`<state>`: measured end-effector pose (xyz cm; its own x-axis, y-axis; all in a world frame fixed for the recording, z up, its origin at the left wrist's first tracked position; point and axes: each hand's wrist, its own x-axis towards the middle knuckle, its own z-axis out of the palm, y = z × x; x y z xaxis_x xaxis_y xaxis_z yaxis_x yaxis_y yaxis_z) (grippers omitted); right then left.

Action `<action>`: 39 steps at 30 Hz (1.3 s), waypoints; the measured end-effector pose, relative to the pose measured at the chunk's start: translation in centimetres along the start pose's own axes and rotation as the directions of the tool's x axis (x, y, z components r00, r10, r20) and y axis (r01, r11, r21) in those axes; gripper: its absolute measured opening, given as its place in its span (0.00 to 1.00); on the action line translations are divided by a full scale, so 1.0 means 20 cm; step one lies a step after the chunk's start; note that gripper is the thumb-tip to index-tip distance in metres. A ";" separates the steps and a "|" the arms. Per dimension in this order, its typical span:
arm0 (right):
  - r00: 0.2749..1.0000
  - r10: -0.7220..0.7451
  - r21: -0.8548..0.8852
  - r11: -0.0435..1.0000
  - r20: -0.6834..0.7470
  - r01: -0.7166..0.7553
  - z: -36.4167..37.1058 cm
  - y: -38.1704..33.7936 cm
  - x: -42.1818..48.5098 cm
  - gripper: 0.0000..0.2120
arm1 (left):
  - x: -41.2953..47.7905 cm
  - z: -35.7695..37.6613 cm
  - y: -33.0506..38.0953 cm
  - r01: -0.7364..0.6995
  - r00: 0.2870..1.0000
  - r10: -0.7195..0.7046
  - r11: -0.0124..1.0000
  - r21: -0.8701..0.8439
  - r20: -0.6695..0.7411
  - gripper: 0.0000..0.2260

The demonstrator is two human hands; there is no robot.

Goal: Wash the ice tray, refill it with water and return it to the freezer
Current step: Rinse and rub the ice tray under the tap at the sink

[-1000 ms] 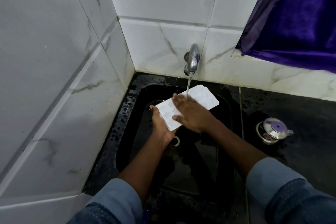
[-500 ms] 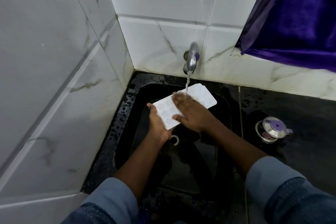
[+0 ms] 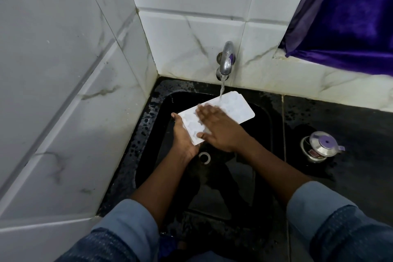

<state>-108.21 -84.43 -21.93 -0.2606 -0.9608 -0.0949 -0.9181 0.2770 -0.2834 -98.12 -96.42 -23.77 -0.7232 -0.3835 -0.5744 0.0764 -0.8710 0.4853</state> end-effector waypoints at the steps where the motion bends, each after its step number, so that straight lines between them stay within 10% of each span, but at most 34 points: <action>1: 0.998 0.070 0.013 0.998 -0.011 -0.069 -0.02 0.06 -0.01 0.49 | -0.01 0.00 0.00 -0.008 1.000 0.008 1.000 0.015 -0.007 0.45; 6: 0.934 0.352 0.035 0.936 -0.065 -0.350 -0.06 0.19 -0.06 0.55 | -0.03 -0.01 0.00 -0.032 0.997 0.036 0.998 0.060 -0.063 0.44; 14: 1.000 -0.011 -0.094 0.996 -0.006 0.010 0.04 0.02 -0.16 0.46 | -0.03 -0.01 -0.03 -0.034 0.996 0.037 0.998 0.045 -0.087 0.43; 21: 0.917 0.379 0.033 0.925 -0.122 -0.378 -0.03 0.14 -0.16 0.52 | -0.05 -0.01 -0.03 -0.066 0.994 0.067 0.998 0.017 -0.084 0.43; 29: 0.997 0.020 -0.079 0.997 -0.068 -0.026 0.07 0.04 -0.18 0.42 | -0.06 -0.07 -0.03 -0.099 0.990 0.099 0.995 0.009 -0.100 0.46; 35: 0.936 0.307 0.041 0.952 -0.175 -0.305 0.02 0.19 -0.19 0.44 | -0.08 -0.05 -0.03 -0.107 0.989 0.109 0.994 0.017 -0.096 0.44; 39: 0.986 0.097 0.001 0.995 -0.139 -0.098 0.05 0.01 -0.16 0.44 | -0.08 0.00 -0.05 -0.081 0.992 0.080 0.997 -0.007 -0.101 0.46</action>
<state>-107.21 -81.33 -22.62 -0.3875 -0.9218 0.0115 -0.8879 0.3699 -0.2734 -96.99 -94.94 -23.35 -0.6414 -0.4812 -0.5975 0.1396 -0.8390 0.5259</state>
